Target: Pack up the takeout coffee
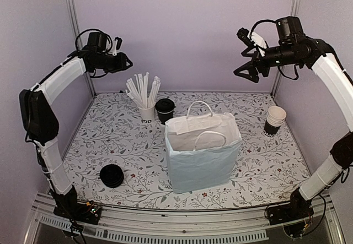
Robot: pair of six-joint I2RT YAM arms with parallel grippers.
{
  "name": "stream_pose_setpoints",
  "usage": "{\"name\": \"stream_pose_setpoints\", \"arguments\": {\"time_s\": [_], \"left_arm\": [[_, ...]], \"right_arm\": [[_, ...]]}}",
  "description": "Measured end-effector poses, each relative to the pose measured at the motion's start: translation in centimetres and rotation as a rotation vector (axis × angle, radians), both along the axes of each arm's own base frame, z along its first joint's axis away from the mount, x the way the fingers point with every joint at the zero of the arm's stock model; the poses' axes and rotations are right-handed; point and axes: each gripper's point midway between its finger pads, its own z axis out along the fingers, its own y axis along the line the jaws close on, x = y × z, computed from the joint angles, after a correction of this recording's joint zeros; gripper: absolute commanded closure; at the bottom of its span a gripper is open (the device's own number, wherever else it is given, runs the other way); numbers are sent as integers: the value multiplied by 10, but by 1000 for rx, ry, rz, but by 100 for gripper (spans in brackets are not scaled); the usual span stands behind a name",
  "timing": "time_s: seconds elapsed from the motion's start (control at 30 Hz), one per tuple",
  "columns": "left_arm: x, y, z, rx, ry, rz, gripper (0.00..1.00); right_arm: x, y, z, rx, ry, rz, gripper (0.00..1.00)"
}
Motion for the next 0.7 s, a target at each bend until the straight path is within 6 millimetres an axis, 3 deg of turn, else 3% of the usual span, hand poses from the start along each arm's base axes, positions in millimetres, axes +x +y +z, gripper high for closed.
{"name": "stream_pose_setpoints", "arguments": {"time_s": [0.13, 0.27, 0.43, 0.7], "left_arm": [[28, -11, 0, -30, -16, -30, 66], [42, -15, -17, -47, 18, -23, 68], [49, -15, -38, -54, 65, 0, 71], [52, -15, -54, -62, 104, 18, 72]], "right_arm": [[2, -20, -7, 23, 21, -55, 1], [-4, -26, -1, 48, 1, -72, 1], [-7, -29, 8, 70, -25, -77, 1], [-7, -27, 7, 78, -21, -74, 1]]}}
